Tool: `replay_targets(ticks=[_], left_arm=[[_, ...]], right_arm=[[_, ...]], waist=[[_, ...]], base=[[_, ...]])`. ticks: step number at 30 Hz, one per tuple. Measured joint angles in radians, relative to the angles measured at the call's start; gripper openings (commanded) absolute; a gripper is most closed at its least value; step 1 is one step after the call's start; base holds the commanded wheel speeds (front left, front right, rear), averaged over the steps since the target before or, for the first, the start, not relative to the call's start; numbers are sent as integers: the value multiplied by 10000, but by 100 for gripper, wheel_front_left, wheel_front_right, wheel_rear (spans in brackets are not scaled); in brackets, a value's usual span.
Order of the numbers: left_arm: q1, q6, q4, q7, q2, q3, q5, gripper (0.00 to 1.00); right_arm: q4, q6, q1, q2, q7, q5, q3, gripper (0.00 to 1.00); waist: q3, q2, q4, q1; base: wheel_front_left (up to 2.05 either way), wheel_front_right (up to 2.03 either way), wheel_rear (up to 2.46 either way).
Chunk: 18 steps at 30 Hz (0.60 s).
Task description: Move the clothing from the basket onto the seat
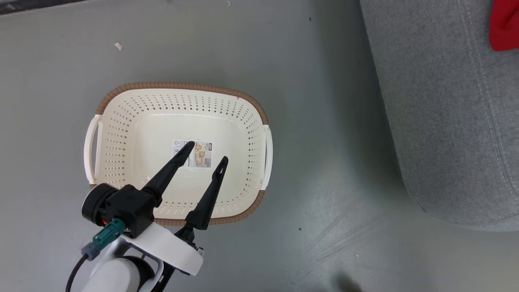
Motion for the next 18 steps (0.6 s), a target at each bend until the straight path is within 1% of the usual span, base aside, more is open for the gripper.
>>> replay_targets(ticks=[3,12,18], left_arm=[[0,0,203,-163,-105,-2,-35,100],[86,-42,709,-414,-309,-35,-282,100],[177,-42,972,-623,-447,-23,-418,100]], right_arm=[[-205,0,498,169,-2,82,395,100],[-792,0,2149,556,-17,301,1104,100],[-1651,0,2661,848,-31,357,1985,100]], waist=[[-237,0,-31,0],[-1013,1,-112,0],[-1513,1,-161,0]], base=[[0,0,0],[0,0,0],[0,0,0]])
